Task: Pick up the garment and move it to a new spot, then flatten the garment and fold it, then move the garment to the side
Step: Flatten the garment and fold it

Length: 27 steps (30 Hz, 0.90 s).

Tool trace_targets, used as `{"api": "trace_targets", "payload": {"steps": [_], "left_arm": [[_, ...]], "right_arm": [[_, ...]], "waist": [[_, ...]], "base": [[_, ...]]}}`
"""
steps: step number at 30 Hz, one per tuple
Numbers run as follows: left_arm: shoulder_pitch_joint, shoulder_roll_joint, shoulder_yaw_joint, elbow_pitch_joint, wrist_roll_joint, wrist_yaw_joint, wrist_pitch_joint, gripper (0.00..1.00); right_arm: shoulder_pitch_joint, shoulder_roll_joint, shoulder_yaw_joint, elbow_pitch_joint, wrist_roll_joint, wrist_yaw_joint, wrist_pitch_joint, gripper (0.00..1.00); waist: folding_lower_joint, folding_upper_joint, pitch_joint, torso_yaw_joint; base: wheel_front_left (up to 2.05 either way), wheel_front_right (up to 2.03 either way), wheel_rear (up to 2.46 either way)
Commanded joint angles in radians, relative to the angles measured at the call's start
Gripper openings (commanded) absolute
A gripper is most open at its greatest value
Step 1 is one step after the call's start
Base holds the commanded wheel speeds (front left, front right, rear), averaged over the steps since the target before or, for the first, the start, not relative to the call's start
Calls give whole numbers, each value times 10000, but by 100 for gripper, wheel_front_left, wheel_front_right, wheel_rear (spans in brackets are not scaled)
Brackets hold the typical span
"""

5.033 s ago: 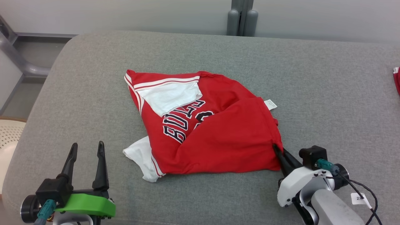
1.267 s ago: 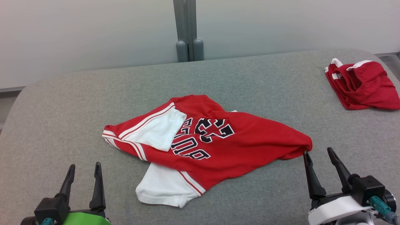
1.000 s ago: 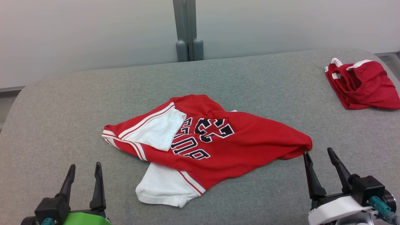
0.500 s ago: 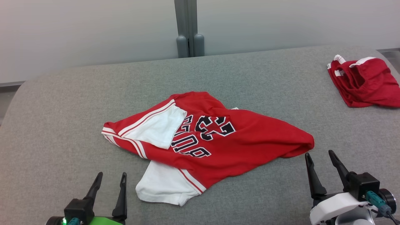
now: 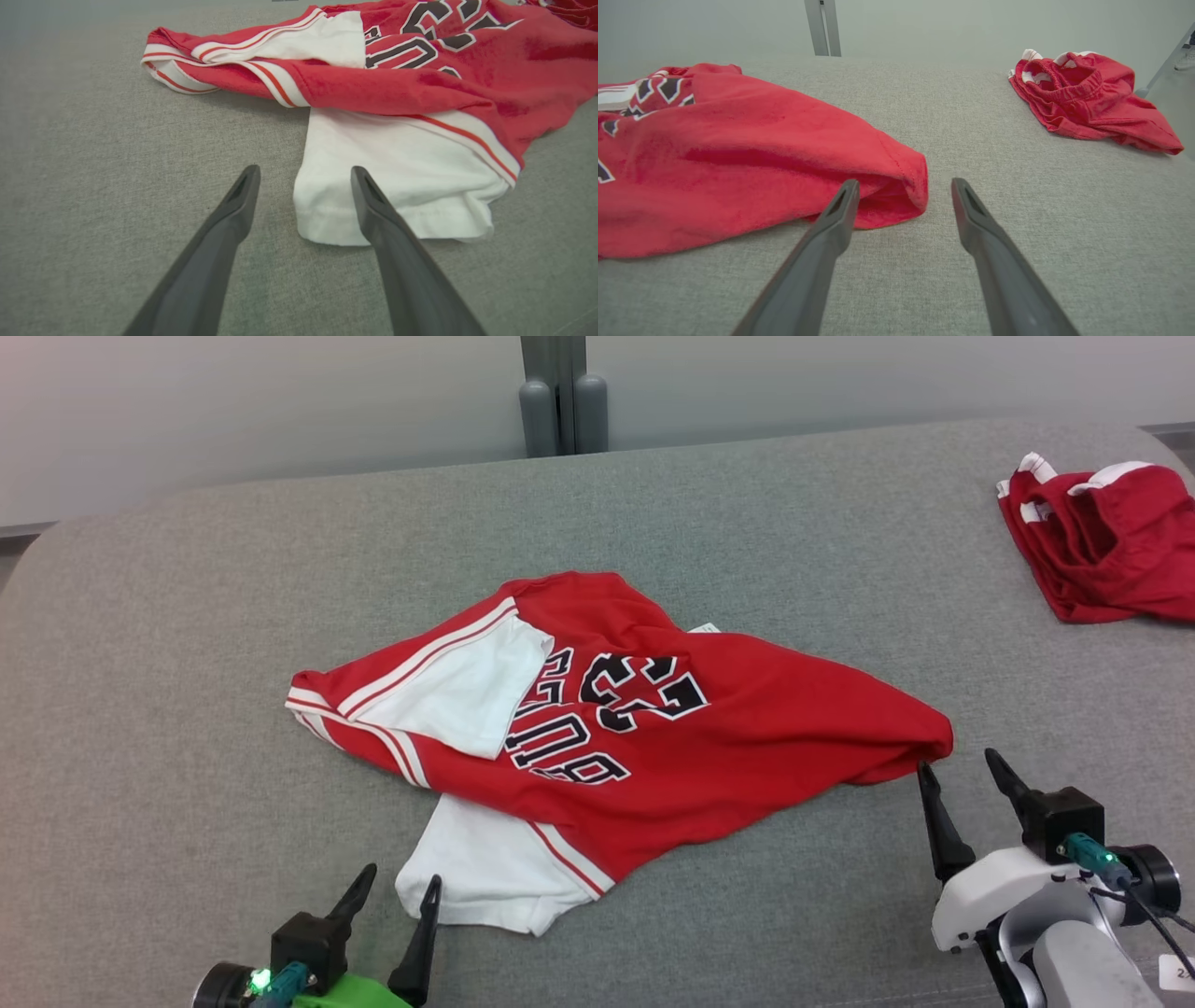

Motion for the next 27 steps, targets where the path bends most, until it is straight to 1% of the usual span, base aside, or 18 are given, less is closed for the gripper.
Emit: {"api": "trace_targets", "payload": {"steps": [1, 5, 12, 16, 17, 18, 19, 20, 27], "left_arm": [[-283, 107, -186, 140, -89, -24, -25, 100], [-732, 335, -604, 601, -323, -24, -25, 100], [-1543, 507, -789, 1258, -484, -24, -25, 100], [-1882, 484, -1391, 1524, -735, -24, 7, 100], [-1904, 469, -1550, 1587, -836, -24, 9, 100], [-1950, 459, -1755, 1643, -968, -27, 12, 58], [-1993, 461, -1827, 1632, -1046, -27, 24, 29], [-1993, 473, -1914, 1571, -1143, -27, 22, 0], [-1456, 599, -2185, 1067, -1786, -26, -2, 0]], "right_arm": [[-268, -129, 40, 279, -83, -12, -29, 100], [-1014, -488, 326, 1138, -45, -11, -29, 100], [-2178, -931, 1476, 2538, 330, -12, -31, 100], [-2610, -1046, 1965, 3003, 725, -11, -28, 100], [-2645, -1071, 2024, 3051, 796, -11, -28, 72], [-2691, -1092, 2099, 3079, 932, -12, -23, 28], [-2710, -1106, 2153, 3064, 1039, -11, -6, 0], [-2697, -1129, 2196, 3016, 1156, -12, -5, 0], [-1802, -1250, 1986, 1994, 1714, -12, -17, 0]], "waist": [[0, 0, 285, 25], [0, 0, 676, 47], [0, 0, 1333, 155], [0, 0, 1522, 213], [0, 0, 1544, 222], [0, 0, 1554, 235], [0, 0, 1555, 248], [0, 0, 1543, 265], [0, 0, 1208, 369]], "base": [[0, 0, 0], [0, 0, 0], [0, 0, 0], [0, 0, 0], [0, 0, 0], [0, 0, 0], [0, 0, 0], [0, 0, 0], [0, 0, 0]]}}
